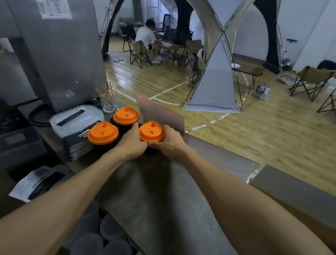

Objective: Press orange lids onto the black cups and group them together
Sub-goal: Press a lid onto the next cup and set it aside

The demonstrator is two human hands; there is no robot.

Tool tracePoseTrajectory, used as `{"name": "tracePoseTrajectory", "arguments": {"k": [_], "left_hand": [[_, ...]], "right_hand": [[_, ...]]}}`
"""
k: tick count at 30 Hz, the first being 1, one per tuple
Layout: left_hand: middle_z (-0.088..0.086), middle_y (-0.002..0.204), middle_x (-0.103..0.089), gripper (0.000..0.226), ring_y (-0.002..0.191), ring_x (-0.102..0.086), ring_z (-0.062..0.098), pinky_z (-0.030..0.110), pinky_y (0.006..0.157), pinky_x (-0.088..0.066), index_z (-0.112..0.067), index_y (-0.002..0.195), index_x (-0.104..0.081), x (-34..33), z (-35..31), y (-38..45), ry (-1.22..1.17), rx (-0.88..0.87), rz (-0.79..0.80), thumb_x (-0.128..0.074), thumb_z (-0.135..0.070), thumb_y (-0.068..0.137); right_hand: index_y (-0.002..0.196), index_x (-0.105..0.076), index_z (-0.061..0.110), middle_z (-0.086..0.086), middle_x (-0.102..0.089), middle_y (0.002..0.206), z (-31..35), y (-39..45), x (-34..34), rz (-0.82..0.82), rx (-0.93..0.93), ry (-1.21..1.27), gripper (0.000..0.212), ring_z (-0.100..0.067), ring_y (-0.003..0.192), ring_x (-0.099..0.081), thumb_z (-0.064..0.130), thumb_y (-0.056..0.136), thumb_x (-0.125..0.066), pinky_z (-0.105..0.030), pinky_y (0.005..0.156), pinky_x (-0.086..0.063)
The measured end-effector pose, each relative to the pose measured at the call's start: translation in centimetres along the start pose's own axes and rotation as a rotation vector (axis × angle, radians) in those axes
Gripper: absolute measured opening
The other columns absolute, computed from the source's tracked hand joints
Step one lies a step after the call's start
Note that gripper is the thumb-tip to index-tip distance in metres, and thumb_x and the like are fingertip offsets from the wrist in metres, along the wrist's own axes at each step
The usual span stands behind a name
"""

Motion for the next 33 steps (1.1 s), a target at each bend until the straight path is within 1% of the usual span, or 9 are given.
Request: {"name": "tracePoseTrajectory", "arguments": {"k": [2, 5, 7, 11, 14, 19, 24, 28, 33], "left_hand": [[0.008, 0.129, -0.061, 0.053, 0.121, -0.057, 0.027, 0.039, 0.096, -0.047, -0.014, 0.134, -0.047, -0.1, -0.3, -1.1, -0.013, 0.000, 0.019, -0.071, -0.019, 0.087], [0.013, 0.147, -0.049, 0.081, 0.131, -0.052, 0.028, 0.047, 0.107, -0.046, -0.011, 0.155, -0.029, -0.4, -1.4, -3.6, -0.048, -0.042, 0.096, -0.074, -0.025, 0.089], [0.014, 0.148, -0.048, 0.084, 0.130, -0.053, 0.027, 0.042, 0.105, -0.047, -0.012, 0.157, -0.024, -1.2, -2.8, -6.1, -0.049, -0.099, 0.156, -0.073, -0.024, 0.090], [0.007, 0.140, -0.057, 0.080, 0.121, -0.059, 0.015, 0.034, 0.103, -0.048, -0.014, 0.150, -0.039, -4.3, -7.2, -12.0, -0.065, -0.255, 0.254, -0.079, -0.034, 0.084], [0.000, 0.129, -0.062, 0.080, 0.114, -0.064, 0.010, 0.041, 0.102, -0.052, -0.024, 0.140, -0.050, -8.5, -10.7, -15.4, -0.105, -0.376, 0.315, -0.077, -0.053, 0.071], [-0.005, 0.130, -0.061, 0.072, 0.118, -0.060, 0.006, 0.039, 0.105, -0.050, -0.019, 0.141, -0.051, -17.6, -17.9, -21.8, -0.118, -0.532, 0.437, -0.081, -0.039, 0.079], [-0.014, 0.133, -0.059, 0.071, 0.121, -0.056, 0.000, 0.029, 0.107, -0.046, -0.028, 0.140, -0.047, -25.9, -24.4, -28.5, -0.165, -0.668, 0.568, -0.082, -0.039, 0.079], [-0.012, 0.138, -0.056, 0.078, 0.124, -0.054, 0.003, 0.026, 0.107, -0.046, -0.030, 0.143, -0.042, -30.6, -27.2, -32.4, -0.203, -0.690, 0.667, -0.082, -0.045, 0.078], [-0.014, 0.140, -0.052, 0.094, 0.125, -0.052, 0.005, 0.031, 0.107, -0.047, -0.034, 0.148, -0.036, -33.2, -27.7, -34.8, -0.200, -0.658, 0.709, -0.072, -0.072, 0.070]], "right_hand": [[0.133, -0.050, 0.017, -0.005, -0.061, 0.131, -0.5, -1.1, 0.5, -0.005, 0.011, 0.003, 0.073, -0.023, 0.120, -0.057, 0.045, 0.075, -0.084, -0.039, 0.100, -0.046], [0.139, -0.046, 0.019, -0.004, -0.058, 0.135, -1.7, -4.8, 1.9, 0.010, 0.018, 0.014, 0.076, -0.023, 0.123, -0.054, 0.044, 0.076, -0.083, -0.040, 0.103, -0.045], [0.142, -0.044, 0.021, -0.003, -0.057, 0.138, -2.9, -8.4, 3.3, 0.009, 0.025, 0.044, 0.078, -0.022, 0.126, -0.053, 0.041, 0.078, -0.082, -0.039, 0.105, -0.043], [0.143, -0.045, 0.022, -0.001, -0.057, 0.138, -5.9, -17.0, 6.8, -0.026, 0.030, 0.114, 0.073, -0.017, 0.126, -0.052, 0.032, 0.080, -0.082, -0.036, 0.107, -0.042], [0.144, -0.044, 0.024, 0.004, -0.057, 0.139, -9.1, -24.3, 10.2, -0.096, -0.007, 0.119, 0.076, -0.009, 0.122, -0.052, 0.033, 0.079, -0.083, -0.029, 0.105, -0.041], [0.147, -0.042, 0.027, 0.010, -0.056, 0.139, -16.1, -36.0, 15.4, -0.229, -0.152, 0.073, 0.086, -0.004, 0.123, -0.051, 0.043, 0.074, -0.084, -0.030, 0.109, -0.042], [0.144, -0.045, 0.025, 0.015, -0.058, 0.130, -21.1, -46.5, 19.5, -0.355, -0.259, 0.080, 0.082, 0.003, 0.115, -0.055, 0.034, 0.074, -0.086, -0.019, 0.105, -0.043], [0.146, -0.042, 0.029, 0.021, -0.054, 0.129, -24.1, -52.2, 20.9, -0.420, -0.350, 0.079, 0.085, 0.011, 0.104, -0.052, 0.038, 0.074, -0.086, -0.007, 0.090, -0.038], [0.152, -0.034, 0.028, 0.012, -0.050, 0.143, -26.1, -55.3, 20.8, -0.434, -0.435, 0.094, 0.094, 0.003, 0.116, -0.044, 0.042, 0.075, -0.084, -0.015, 0.095, -0.034]]}}
Point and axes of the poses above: each hand's wrist, its own y-axis towards the middle knuckle, its own x-axis out of the back of the hand, z = x × y, the point moved 5 cm from there along y, towards the middle knuckle
